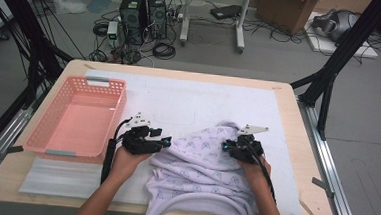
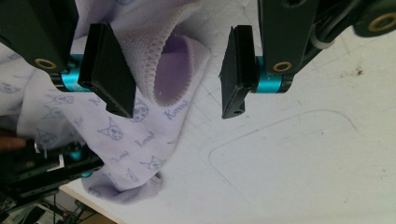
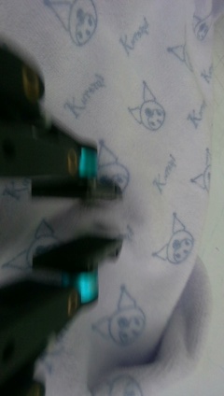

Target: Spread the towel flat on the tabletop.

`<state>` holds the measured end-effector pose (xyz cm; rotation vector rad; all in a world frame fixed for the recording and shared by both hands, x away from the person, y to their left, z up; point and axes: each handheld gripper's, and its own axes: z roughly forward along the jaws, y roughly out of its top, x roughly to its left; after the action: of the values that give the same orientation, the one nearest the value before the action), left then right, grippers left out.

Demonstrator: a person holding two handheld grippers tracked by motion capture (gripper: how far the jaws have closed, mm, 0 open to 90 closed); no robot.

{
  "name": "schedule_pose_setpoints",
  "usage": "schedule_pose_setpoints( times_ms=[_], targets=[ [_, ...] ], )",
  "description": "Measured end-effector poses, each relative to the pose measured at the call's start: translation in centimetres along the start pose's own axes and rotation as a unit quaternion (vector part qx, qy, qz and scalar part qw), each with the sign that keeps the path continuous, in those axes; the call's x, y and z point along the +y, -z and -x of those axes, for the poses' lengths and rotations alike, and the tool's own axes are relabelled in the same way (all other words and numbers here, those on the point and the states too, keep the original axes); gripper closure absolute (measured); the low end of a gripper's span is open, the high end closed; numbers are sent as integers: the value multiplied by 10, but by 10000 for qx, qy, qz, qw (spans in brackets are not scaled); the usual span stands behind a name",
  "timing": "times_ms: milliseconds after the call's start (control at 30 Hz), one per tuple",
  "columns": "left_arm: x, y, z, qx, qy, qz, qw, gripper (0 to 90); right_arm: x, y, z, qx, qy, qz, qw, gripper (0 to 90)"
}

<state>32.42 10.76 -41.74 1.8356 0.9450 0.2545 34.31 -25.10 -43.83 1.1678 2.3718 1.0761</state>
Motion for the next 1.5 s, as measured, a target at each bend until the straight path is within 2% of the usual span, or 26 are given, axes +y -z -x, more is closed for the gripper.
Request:
schedule_pose_setpoints(
  times_ms=[33, 100, 233, 333, 400, 467, 500, 567, 667, 767, 833, 867, 967, 1100, 1167, 1200, 1233, 1333, 1400, 1433, 1500],
  targets=[
    [0, 0, 0, -7, -1, -6, 10000, 458, -1, 4, 2, 90, -44, -5, 9999, 880],
    [-1, 2, 0, 0, -36, -49, 10000, 458, -5, 13, 1, 50, 104, 60, 9999, 884],
    [-2, 4, -2, 18, -1, -54, 10000, 454, -24, 47, -3, 63, 239, 347, 9991, 885],
    [-3, 2, -1, -64, -16, -190, 9998, 449, -43, 65, -2, 82, 273, 271, 9992, 885],
    [-5, -3, 3, -148, -58, -334, 9993, 441, -56, 71, 0, 138, 204, 183, 9995, 884],
    [-9, -10, 6, -201, -44, -356, 9992, 441, -62, 72, 1, 217, 136, 148, 9996, 872],
    [-11, -14, 8, -248, 16, -423, 9988, 447, -63, 73, 1, 252, 95, 171, 9995, 850],
    [-17, -21, 10, -236, 12, -458, 9987, 453, -56, 75, 2, 223, 42, 259, 9994, 755],
    [-24, -27, 11, -162, -20, -605, 9980, 457, -37, 76, 3, 134, 27, 470, 9988, 667],
    [-28, -30, 13, -185, -68, -641, 9977, 481, -9, 67, 5, 72, 118, 630, 9979, 606],
    [-28, -30, 15, -215, -176, -648, 9975, 565, 10, 53, 5, 61, 117, 557, 9984, 569],
    [-28, -30, 16, -207, -250, -655, 9973, 660, 21, 42, 5, 104, 155, 456, 9988, 564],
    [-29, -30, 18, -189, -295, -702, 9969, 808, 44, 13, 0, 211, 217, 26, 9995, 537],
    [-29, -29, 19, -162, -270, -662, 9973, 850, 57, -22, -8, 465, 371, -601, 9964, 558],
    [-29, -27, 18, -147, -259, -629, 9976, 853, 55, -37, -12, 495, 456, -1014, 9926, 646],
    [-29, -25, 17, -136, -266, -595, 9978, 853, 54, -40, -13, 562, 466, -1111, 9911, 731],
    [-28, -23, 16, -118, -258, -555, 9981, 853, 54, -39, -13, 707, 398, -1060, 9910, 841],
    [-25, -15, 12, -46, -173, -371, 9992, 853, 57, -34, -16, 470, 650, -836, 9933, 867],
    [-24, -10, 9, 14, -147, -262, 9995, 852, 62, -24, -14, 204, 627, -342, 9972, 868],
    [-23, -8, 8, 11, -132, -252, 9996, 852, 64, -18, -14, 82, 584, -58, 9982, 867],
    [-24, -6, 9, 27, -156, -277, 9995, 851, 67, -8, -19, -11, 577, 372, 9976, 865]
  ],
)
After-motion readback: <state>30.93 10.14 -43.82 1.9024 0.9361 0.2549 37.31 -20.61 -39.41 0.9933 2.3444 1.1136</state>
